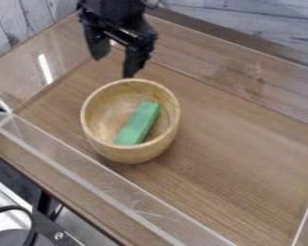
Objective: Put the green block in the brown bowl
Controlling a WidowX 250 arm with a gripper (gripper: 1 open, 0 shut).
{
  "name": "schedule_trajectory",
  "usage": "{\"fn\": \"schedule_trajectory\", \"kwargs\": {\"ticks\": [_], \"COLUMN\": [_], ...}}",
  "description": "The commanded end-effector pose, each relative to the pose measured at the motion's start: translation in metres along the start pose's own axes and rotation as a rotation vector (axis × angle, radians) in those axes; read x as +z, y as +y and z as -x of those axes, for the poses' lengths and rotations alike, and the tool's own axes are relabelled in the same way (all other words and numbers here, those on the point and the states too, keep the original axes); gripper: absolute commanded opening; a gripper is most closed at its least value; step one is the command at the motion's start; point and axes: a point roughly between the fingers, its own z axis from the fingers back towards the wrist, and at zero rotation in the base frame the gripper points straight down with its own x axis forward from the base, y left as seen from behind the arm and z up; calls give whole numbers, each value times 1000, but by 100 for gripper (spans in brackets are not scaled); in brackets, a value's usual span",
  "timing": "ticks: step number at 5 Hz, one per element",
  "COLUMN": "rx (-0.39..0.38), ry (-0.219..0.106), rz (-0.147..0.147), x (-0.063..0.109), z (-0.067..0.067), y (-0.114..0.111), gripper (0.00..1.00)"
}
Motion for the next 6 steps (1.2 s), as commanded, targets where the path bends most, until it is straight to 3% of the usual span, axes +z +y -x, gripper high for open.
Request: {"fn": "schedule_trajectory", "kwargs": {"ticks": [1, 2, 4, 6], "rx": [118, 260, 192, 256], "ry": [-89, -105, -27, -113], "rz": [-63, -113, 82, 73], "x": [18, 18, 19, 19], "z": [-9, -4, 17, -10], "y": [6, 6, 7, -6], "gripper": [100, 100, 100, 100]}}
